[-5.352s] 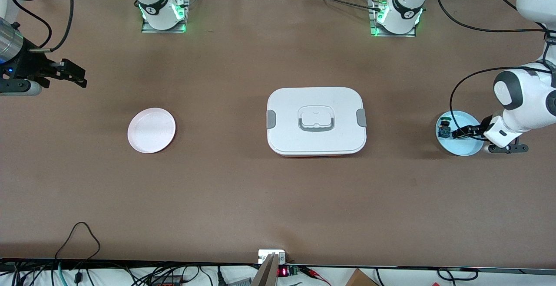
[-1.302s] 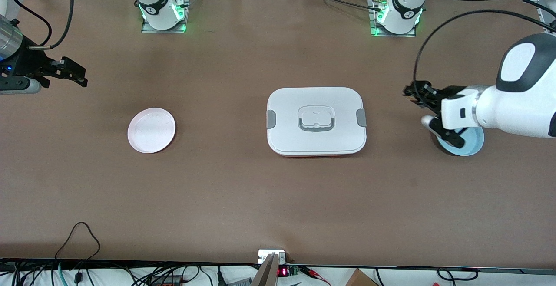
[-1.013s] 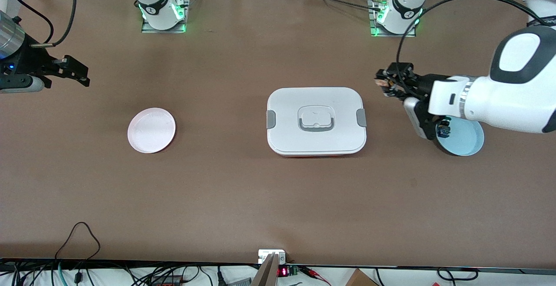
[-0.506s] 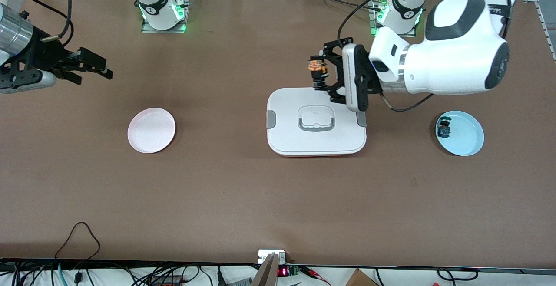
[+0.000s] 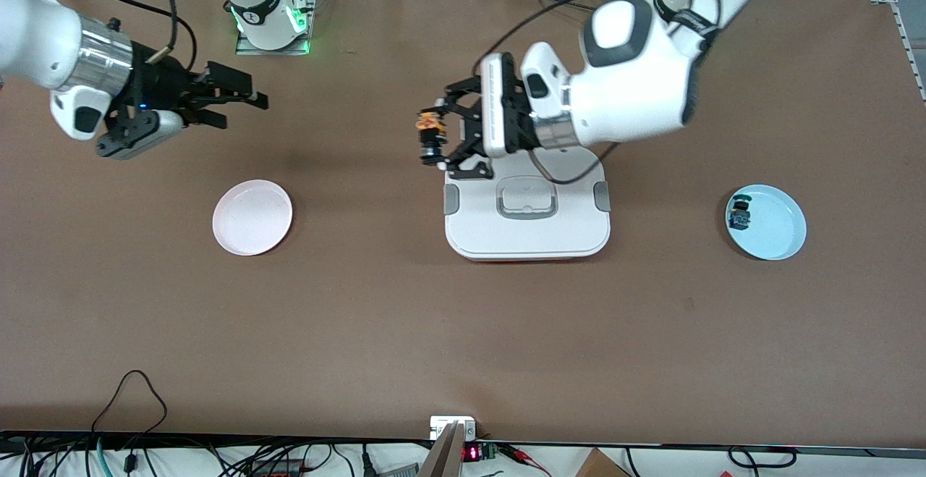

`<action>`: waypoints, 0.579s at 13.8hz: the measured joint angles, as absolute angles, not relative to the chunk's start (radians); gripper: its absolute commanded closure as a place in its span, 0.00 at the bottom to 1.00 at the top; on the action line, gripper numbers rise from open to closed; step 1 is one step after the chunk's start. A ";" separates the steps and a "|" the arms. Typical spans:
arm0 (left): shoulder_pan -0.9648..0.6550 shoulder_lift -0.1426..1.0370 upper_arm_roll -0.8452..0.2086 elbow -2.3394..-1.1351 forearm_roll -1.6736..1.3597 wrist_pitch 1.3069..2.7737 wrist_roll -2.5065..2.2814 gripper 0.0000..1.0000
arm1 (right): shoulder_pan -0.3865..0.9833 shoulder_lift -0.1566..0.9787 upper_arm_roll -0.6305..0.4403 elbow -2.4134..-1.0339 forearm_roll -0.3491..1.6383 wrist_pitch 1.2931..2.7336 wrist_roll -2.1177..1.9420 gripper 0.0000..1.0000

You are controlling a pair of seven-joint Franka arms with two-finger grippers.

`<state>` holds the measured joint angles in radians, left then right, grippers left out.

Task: Transfer orange switch to right arm and place
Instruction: 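Lift the orange switch with the left gripper toward the table middle, then reach the right gripper toward the orange switch held by the left gripper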

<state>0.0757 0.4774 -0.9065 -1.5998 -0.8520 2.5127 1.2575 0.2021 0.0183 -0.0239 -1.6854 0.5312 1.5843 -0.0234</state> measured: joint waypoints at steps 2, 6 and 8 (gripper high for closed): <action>0.056 0.477 -0.910 -1.601 -0.872 2.555 1.268 0.88 | 0.228 0.020 -0.024 -1.686 0.607 1.583 -0.021 0.00; 0.069 0.477 -0.910 -1.600 -0.909 2.555 1.291 0.88 | 0.234 0.070 -0.028 -1.687 0.841 1.559 -0.021 0.00; 0.069 0.477 -0.910 -1.600 -0.909 2.555 1.293 0.88 | 0.234 0.101 -0.030 -1.688 0.952 1.561 -0.019 0.00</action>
